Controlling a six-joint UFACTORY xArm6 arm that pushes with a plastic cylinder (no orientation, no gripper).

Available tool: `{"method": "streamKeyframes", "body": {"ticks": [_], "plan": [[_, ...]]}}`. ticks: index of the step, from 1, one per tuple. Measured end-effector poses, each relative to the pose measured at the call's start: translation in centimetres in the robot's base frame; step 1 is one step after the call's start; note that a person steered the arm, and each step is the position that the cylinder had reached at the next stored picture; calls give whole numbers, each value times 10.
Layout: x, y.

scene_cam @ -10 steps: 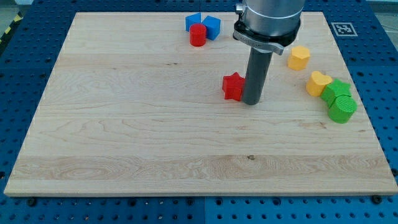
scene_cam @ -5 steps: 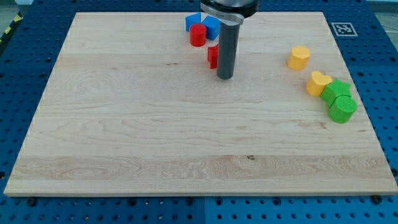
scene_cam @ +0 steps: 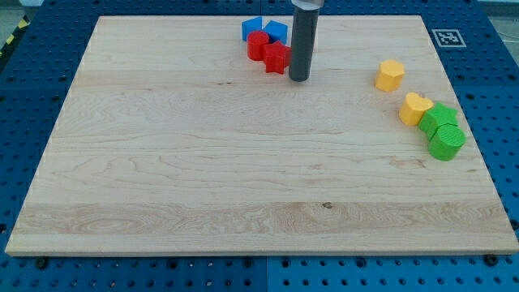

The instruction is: Move the red star into the group of blocks at top center

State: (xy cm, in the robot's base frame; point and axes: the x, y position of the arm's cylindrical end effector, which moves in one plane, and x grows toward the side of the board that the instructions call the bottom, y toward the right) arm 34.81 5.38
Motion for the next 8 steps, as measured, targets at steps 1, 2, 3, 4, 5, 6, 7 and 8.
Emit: {"method": "streamKeyframes", "body": {"ticks": [1, 2, 3, 4, 5, 6, 7, 8], "plan": [[-9, -5], [-32, -5], [-38, -4], [-19, -5], [-11, -28], [-18, -37], [-34, -37], [-45, -37]]}}
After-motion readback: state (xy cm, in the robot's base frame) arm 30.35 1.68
